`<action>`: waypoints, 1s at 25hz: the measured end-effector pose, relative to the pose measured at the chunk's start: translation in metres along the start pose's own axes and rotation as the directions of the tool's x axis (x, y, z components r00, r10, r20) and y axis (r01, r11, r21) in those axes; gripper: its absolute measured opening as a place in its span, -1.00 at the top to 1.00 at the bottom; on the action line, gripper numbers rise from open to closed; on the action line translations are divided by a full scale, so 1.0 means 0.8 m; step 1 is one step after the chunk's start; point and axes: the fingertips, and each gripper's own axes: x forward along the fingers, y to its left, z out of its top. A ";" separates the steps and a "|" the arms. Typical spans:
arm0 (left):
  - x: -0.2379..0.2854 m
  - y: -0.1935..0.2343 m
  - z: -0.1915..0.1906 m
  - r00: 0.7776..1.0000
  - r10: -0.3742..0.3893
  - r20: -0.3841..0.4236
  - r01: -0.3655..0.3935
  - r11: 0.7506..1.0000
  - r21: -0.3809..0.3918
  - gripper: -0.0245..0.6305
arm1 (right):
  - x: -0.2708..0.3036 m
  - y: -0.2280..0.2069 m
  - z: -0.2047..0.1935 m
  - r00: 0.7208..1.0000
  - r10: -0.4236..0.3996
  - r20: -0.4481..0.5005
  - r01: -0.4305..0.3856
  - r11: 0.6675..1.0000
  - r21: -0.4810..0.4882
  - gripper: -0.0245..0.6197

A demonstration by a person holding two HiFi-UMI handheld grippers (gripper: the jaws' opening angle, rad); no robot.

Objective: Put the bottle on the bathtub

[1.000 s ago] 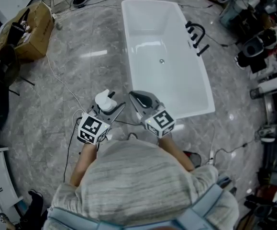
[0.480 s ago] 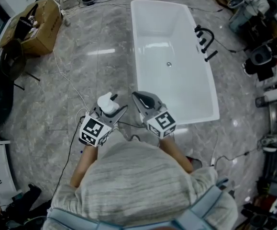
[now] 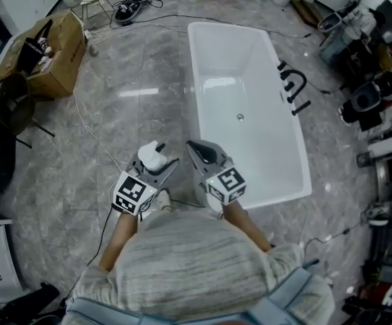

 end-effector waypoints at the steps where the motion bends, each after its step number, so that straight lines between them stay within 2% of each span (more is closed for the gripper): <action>1: 0.000 0.017 -0.001 1.000 0.000 0.001 0.000 1.000 -0.002 0.20 | 0.016 -0.003 0.001 1.000 -0.005 -0.009 0.005 1.000 0.006 0.92; 10: -0.006 0.132 -0.015 1.000 0.012 0.001 -0.012 1.000 -0.015 0.20 | 0.113 -0.026 0.012 0.999 -0.040 -0.007 0.040 0.999 0.000 0.92; 14: -0.004 0.154 -0.025 1.000 0.013 -0.018 -0.014 0.999 -0.040 0.21 | 0.127 -0.036 0.007 0.998 -0.053 -0.016 0.053 0.999 0.007 0.92; 19: 0.007 0.182 -0.019 1.000 0.007 -0.025 -0.008 0.999 -0.032 0.21 | 0.152 -0.040 0.022 0.997 -0.010 -0.078 0.010 1.000 0.009 0.92; 25: 0.046 0.233 -0.005 0.997 0.003 -0.072 -0.006 0.999 -0.048 0.21 | 0.190 -0.101 0.041 0.996 -0.010 -0.088 0.012 1.000 0.029 0.92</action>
